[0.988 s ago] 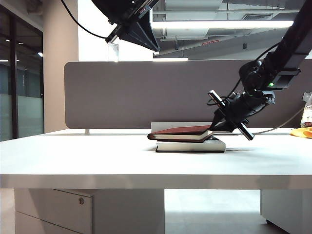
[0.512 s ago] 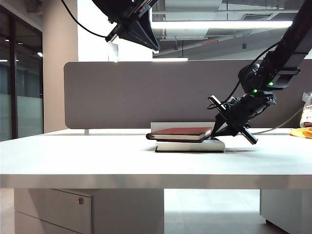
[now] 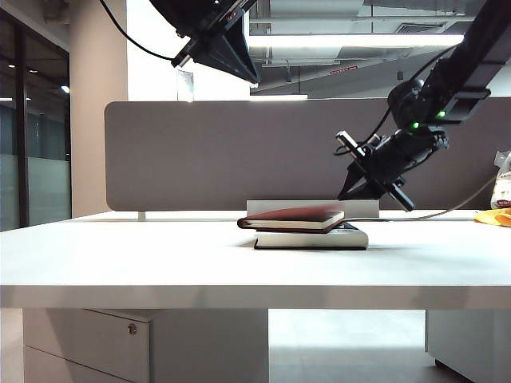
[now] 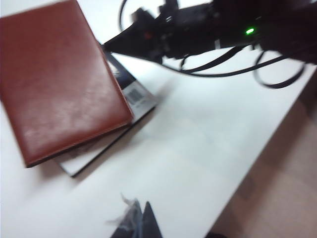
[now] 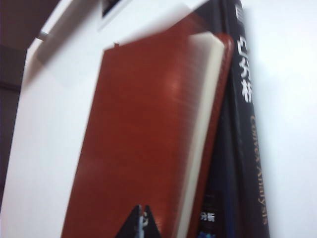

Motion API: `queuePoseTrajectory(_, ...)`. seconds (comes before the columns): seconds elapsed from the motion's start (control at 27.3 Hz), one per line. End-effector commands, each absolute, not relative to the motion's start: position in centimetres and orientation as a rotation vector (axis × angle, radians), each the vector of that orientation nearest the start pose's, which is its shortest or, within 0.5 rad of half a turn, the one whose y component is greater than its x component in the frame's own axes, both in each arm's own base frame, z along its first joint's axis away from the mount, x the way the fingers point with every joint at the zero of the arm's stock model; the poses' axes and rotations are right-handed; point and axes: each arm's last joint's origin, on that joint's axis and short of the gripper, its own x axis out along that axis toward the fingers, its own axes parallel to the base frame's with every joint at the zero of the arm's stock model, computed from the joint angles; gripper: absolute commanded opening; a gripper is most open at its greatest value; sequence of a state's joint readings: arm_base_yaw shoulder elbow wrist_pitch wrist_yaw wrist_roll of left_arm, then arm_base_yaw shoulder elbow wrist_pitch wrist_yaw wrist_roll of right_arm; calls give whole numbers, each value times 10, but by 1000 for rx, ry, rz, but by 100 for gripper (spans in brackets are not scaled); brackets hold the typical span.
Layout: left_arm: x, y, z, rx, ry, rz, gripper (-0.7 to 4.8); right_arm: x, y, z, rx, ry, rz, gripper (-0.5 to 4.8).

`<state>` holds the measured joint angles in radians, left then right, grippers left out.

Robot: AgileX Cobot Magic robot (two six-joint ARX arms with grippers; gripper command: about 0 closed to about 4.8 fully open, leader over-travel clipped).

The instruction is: Pick up the red book and place it on top of the black book.

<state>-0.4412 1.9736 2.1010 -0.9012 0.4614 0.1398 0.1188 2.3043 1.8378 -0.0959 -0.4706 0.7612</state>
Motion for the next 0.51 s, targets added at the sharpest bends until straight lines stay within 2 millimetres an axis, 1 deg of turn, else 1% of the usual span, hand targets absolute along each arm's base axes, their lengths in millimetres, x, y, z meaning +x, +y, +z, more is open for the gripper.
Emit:
queuePoseTrajectory(0.04, 380, -188, 376, 129, 718, -886, -5, 514, 72, 207, 808, 727, 324, -7)
queuePoseTrajectory(0.22, 382, -182, 376, 135, 729, -855, -5, 510, 66, 209, 777, 759, 307, -7)
queuePoseTrajectory(0.37, 386, -171, 374, 131, 746, -832, -5, 504, 65, 218, 694, 778, 319, -7)
queuePoseTrajectory(0.44, 388, -164, 373, 123, 749, -816, -5, 501, 65, 222, 683, 781, 321, -7)
queuePoseTrajectory(0.51, 390, -160, 373, 119, 752, -805, -5, 498, 60, 229, 678, 780, 316, -7)
